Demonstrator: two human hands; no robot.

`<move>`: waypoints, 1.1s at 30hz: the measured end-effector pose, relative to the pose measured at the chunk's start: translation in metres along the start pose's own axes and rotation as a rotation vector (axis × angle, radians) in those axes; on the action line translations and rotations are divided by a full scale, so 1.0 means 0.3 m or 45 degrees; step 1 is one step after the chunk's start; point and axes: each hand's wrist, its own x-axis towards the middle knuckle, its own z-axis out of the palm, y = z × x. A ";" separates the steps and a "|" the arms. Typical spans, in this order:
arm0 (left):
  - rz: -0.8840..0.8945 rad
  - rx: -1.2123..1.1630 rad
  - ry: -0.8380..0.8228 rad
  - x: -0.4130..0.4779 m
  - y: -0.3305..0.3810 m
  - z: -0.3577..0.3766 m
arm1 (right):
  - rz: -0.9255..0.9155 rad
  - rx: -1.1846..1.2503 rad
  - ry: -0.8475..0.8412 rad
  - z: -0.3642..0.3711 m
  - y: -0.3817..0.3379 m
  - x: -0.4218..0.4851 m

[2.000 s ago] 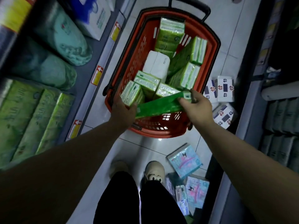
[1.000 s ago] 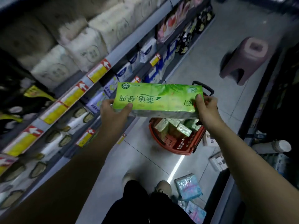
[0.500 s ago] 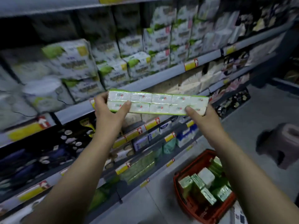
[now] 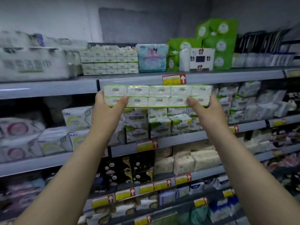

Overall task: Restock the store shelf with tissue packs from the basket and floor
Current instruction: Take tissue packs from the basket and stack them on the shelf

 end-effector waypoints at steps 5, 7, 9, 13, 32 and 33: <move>0.101 0.046 0.062 0.117 0.067 -0.067 | -0.145 0.101 -0.021 0.080 -0.100 0.101; 0.154 0.059 0.082 0.166 0.087 -0.088 | -0.190 0.113 -0.020 0.123 -0.127 0.149; 0.187 0.079 0.079 0.226 0.098 -0.109 | -0.235 0.101 0.007 0.171 -0.154 0.196; 0.258 0.153 0.119 0.366 0.099 -0.138 | -0.297 0.093 -0.011 0.269 -0.205 0.309; 0.197 0.252 0.338 1.076 0.054 -0.138 | -0.334 0.032 0.022 0.839 -0.355 0.966; 0.158 0.340 0.330 1.106 0.045 -0.137 | -0.319 0.003 0.011 0.861 -0.358 0.995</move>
